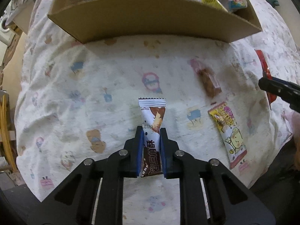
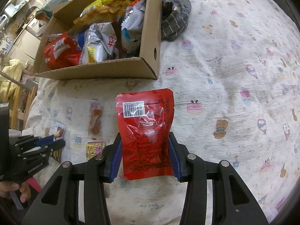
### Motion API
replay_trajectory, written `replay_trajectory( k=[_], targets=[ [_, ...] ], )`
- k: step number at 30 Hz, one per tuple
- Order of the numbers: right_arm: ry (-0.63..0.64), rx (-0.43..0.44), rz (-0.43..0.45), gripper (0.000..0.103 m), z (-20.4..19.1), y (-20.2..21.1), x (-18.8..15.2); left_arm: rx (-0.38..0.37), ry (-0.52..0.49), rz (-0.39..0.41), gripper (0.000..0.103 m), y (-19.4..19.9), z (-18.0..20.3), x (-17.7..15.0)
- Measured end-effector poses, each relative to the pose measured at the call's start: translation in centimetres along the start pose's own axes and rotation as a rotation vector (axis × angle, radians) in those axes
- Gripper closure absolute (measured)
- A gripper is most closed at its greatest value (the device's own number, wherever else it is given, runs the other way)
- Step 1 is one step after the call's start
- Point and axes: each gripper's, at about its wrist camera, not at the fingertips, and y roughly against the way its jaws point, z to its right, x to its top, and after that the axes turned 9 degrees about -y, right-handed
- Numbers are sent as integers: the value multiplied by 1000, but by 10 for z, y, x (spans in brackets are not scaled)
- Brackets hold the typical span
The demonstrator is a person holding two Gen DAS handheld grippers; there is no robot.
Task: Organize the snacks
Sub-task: 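Carry the chocolate wafer into the box with the left gripper while the right gripper carries the red pouch in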
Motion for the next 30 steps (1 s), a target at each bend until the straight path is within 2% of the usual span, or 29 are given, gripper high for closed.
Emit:
replay_trajectory(
  k=[5,11,16,21,25,30],
  targets=[
    [17,23,11,56,-5,7,1,21,-5,58,90,16,-6,4],
    [32,60,35,56,-9,22,-2,45,11,89,90,28,-15,7],
    [39,125,72,56,-15,42,-8,64,23,141,90,49,-16,-3],
    [75,203,140,56,-34,65,-11,78,35,228,90,77,-21,-7],
    [79,270,211,56,-44,85,-3,94,28,303,90,104,-29,2],
    [27,301,290,56,-49,96,16,111,34,366,90,131,-43,22]
  ],
)
